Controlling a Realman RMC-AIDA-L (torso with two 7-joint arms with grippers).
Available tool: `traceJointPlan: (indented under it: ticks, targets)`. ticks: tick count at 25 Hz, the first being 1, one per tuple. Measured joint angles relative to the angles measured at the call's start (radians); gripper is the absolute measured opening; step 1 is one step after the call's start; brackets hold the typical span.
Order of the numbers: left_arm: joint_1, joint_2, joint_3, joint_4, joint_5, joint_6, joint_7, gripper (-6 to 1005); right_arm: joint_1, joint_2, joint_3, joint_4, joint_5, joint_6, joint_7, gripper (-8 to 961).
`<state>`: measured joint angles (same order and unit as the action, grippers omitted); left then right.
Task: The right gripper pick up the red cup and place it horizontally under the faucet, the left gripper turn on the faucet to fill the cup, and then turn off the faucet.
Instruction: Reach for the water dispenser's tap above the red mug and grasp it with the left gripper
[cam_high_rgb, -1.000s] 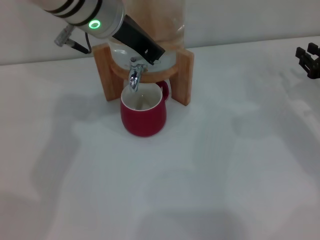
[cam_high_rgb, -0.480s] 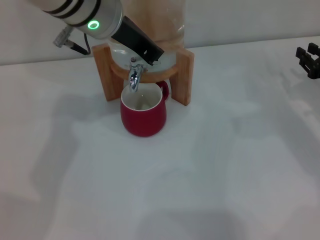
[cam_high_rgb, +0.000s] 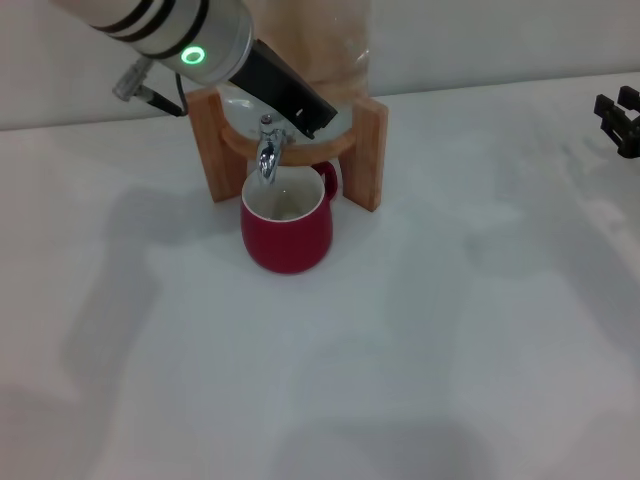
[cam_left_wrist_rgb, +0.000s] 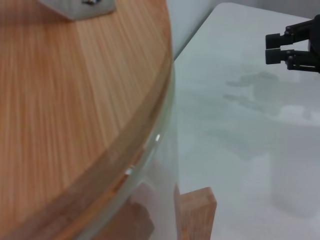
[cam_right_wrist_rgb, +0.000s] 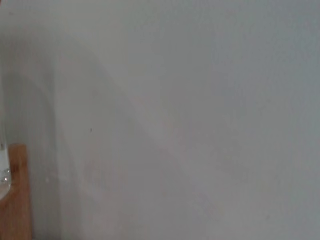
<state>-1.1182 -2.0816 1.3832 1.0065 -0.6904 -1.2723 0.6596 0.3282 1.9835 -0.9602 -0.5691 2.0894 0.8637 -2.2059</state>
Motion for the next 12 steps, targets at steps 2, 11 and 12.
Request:
traceJointPlan:
  ticks: [2, 11, 12]
  targets:
    - [0.000, 0.000, 0.000, 0.002, -0.002, -0.003, 0.000, 42, 0.000, 0.000, 0.000, 0.000, 0.000, 0.000, 0.000, 305]
    - [0.001, 0.000, -0.003, 0.003, -0.011, -0.013, 0.000, 41, 0.000, -0.002, 0.000, 0.000, 0.000, -0.002, 0.000, 305]
    - [0.001, 0.000, -0.002, 0.003, -0.014, -0.015, 0.000, 41, 0.000, -0.002, 0.000, 0.000, 0.000, -0.003, 0.000, 305]
